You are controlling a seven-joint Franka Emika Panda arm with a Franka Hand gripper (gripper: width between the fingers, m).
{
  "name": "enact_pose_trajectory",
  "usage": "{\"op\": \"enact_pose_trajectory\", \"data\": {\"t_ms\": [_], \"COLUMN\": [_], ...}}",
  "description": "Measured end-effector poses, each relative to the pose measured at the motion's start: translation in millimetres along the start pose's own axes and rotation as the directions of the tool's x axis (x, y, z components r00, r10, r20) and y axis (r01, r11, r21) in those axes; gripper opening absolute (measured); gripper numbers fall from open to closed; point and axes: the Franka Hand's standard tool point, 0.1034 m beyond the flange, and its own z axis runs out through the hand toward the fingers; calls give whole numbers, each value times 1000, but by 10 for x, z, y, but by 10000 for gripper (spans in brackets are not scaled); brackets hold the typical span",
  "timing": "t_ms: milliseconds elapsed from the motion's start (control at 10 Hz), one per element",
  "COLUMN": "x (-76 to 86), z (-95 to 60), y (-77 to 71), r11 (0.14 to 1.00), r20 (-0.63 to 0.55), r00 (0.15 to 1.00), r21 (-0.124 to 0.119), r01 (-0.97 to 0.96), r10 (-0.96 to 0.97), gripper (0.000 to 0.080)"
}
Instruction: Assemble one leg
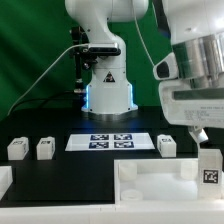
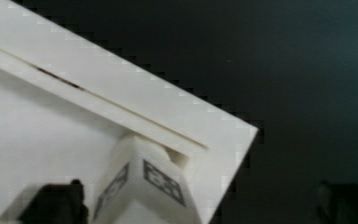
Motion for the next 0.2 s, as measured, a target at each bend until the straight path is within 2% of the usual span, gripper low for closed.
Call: {"op": "enact_pose_trajectory", "data": {"t_ms": [200], "x": [2], "z": [16], "y": [10], "r11": [1000], "r20": [0], "r00": [1000], "r21": [-2], "r01": [1], "r10": [-1], "gripper": [649]}}
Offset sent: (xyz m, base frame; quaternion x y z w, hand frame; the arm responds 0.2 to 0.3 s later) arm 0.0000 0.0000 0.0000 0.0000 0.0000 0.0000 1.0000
